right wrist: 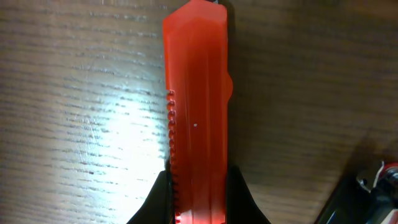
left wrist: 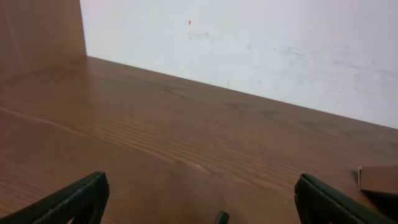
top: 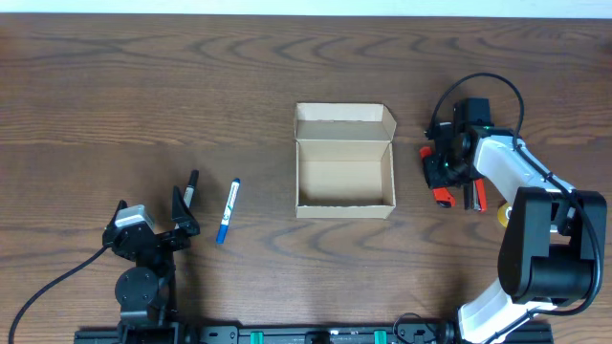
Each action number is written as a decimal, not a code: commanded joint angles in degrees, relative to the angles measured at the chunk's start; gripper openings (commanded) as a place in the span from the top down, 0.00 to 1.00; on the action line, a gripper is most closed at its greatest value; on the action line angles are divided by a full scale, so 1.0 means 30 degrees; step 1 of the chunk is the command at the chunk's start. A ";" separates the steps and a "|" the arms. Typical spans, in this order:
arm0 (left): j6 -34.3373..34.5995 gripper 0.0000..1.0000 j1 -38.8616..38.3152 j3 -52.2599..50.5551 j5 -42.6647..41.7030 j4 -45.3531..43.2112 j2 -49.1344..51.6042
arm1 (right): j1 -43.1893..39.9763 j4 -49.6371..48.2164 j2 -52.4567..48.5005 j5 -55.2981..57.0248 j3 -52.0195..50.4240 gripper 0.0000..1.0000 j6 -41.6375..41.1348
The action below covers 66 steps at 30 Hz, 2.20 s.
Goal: Pack container
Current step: 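Close the right gripper on the orange box cutter, then carry the box cutter left into the cardboard box and release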
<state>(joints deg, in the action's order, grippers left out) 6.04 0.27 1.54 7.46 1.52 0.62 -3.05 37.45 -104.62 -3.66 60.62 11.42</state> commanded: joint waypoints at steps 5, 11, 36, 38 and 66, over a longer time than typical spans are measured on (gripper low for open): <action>0.0131 0.05 0.0044 -0.0423 0.0146 0.0692 -0.0109 | -0.0102 -0.1290 -0.0233 -0.0503 0.0044 0.99 -0.0408; 0.0131 0.05 0.0044 -0.0423 0.0146 0.0692 -0.0109 | -0.0109 -0.1348 0.0204 -0.1071 0.2193 0.99 -0.1814; 0.0138 0.05 0.0044 -0.0423 0.0131 0.0699 -0.0109 | 0.7584 1.2123 0.2375 -0.5034 1.1329 0.99 1.5839; 0.0138 0.05 0.0044 -0.0423 0.0138 0.0699 -0.0109 | 0.8233 1.1912 0.2368 -0.4765 1.1329 0.99 1.7172; 0.0131 0.05 0.0044 -0.0423 0.0146 0.0699 -0.0109 | 0.9012 0.9857 -0.4962 -0.3410 1.0214 0.99 1.8812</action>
<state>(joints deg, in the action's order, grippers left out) 6.04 0.27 1.54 7.46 1.52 0.62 23.92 67.40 -118.02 -14.37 91.42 66.67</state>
